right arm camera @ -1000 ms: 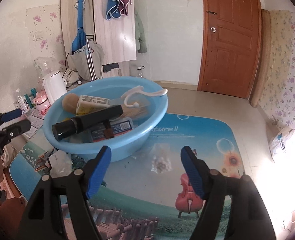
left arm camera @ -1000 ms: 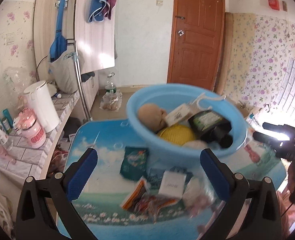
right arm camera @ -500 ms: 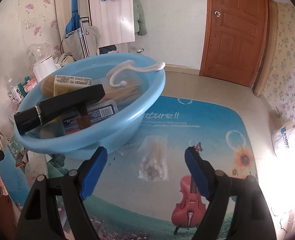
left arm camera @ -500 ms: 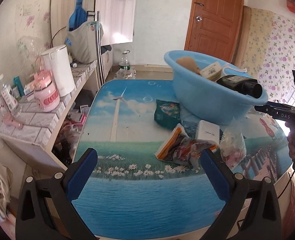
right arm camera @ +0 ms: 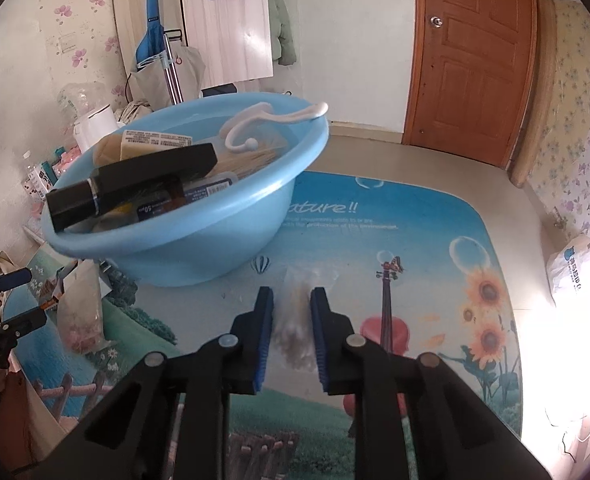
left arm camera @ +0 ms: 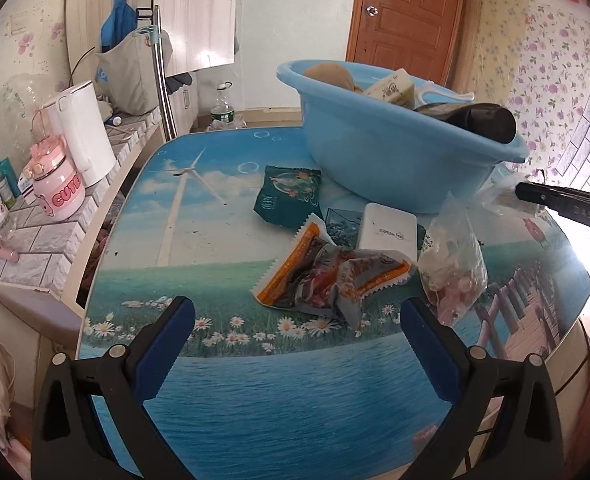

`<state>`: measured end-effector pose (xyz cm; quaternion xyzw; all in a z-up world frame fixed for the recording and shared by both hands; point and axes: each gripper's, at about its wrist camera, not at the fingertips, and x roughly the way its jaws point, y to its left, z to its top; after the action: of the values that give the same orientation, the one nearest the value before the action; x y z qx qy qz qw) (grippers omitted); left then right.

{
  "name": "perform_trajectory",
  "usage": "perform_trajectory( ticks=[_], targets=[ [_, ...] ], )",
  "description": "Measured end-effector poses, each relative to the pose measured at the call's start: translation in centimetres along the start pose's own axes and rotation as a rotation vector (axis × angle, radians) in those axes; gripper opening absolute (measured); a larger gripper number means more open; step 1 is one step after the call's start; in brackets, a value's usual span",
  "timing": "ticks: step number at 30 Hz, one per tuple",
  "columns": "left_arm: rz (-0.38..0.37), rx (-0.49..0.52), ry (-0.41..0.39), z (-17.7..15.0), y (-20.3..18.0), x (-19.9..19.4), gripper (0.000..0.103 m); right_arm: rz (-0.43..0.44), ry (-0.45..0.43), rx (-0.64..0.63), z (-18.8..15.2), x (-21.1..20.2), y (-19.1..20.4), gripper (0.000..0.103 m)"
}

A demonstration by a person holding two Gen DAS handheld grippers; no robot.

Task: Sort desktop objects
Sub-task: 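Grasp the clear bag of cotton swabs with right tool, then lift the clear swab bag off the table with right tool and hold it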

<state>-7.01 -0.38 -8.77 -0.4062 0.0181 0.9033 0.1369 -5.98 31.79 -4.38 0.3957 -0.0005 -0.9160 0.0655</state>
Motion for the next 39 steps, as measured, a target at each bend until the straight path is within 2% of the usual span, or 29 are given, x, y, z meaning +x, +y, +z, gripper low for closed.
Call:
perform_trajectory(
  ticks=[3,5,6,7,8,10,11,13,18,21,25,26,27,28,29,31,33,39],
  targets=[
    [0.038,0.025,0.003,0.3,-0.4,0.6,0.103,-0.011,0.0,0.02,-1.1,-1.1,-0.1,0.019],
    [0.036,0.046,0.004,0.5,-0.7,0.9,0.099,-0.005,0.003,0.032,-1.7,-1.6,-0.1,0.019],
    [0.029,0.054,0.006,0.5,-0.8,1.0,0.088,-0.002,0.008,0.031,-2.0,-1.8,0.0,0.019],
    [0.023,0.063,0.017,0.6,-1.0,1.2,0.072,-0.004,0.011,0.027,-2.2,-2.0,0.0,0.02],
    [0.006,0.07,0.036,0.7,-1.1,1.6,0.063,-0.009,0.011,0.02,-2.4,-2.0,0.2,0.02],
    [0.009,0.079,0.031,0.6,-1.5,1.5,0.053,-0.017,0.018,0.012,-2.8,-1.8,0.2,0.024],
    [0.016,0.081,0.031,0.7,-1.6,1.5,0.051,-0.016,0.029,0.018,-2.9,-1.6,0.2,0.028],
    [-0.004,0.071,0.018,0.6,-1.8,0.9,0.037,-0.008,0.042,0.034,-3.1,-1.1,0.1,0.032],
    [0.017,0.039,0.012,-0.2,-3.0,-0.4,0.036,-0.015,0.064,0.027,-3.6,0.2,0.7,0.038],
    [0.033,0.03,0.006,-0.6,-3.3,-0.6,0.036,-0.036,0.054,0.007,-3.9,0.7,1.0,0.046],
    [0.051,0.032,0.003,-0.6,-3.3,-0.3,0.039,-0.056,0.049,-0.003,-3.9,1.2,1.3,0.074],
    [0.05,0.028,0.007,-0.6,-3.3,-0.2,0.039,-0.057,0.048,0.003,-3.9,1.3,1.3,0.077],
    [0.054,0.023,0.011,-0.6,-3.1,0.0,0.045,-0.061,0.045,0.007,-3.9,1.4,1.3,0.079],
    [0.062,0.017,0.015,-0.6,-3.0,0.3,0.055,-0.063,0.042,0.01,-3.9,1.5,1.3,0.082],
    [0.072,0.01,0.019,-0.6,-2.9,0.5,0.06,-0.066,0.042,0.012,-3.9,1.7,1.4,0.088],
    [0.08,-0.013,0.032,-0.5,-2.4,0.9,0.087,-0.069,0.047,0.015,-3.8,2.0,1.5,0.097],
    [0.096,-0.031,0.054,-0.4,-2.1,1.3,0.103,-0.07,0.062,0.016,-3.8,2.3,1.5,0.102],
    [0.1,-0.034,0.065,-0.5,-1.9,1.4,0.103,-0.069,0.065,0.013,-3.8,2.5,1.4,0.103]
  ],
)
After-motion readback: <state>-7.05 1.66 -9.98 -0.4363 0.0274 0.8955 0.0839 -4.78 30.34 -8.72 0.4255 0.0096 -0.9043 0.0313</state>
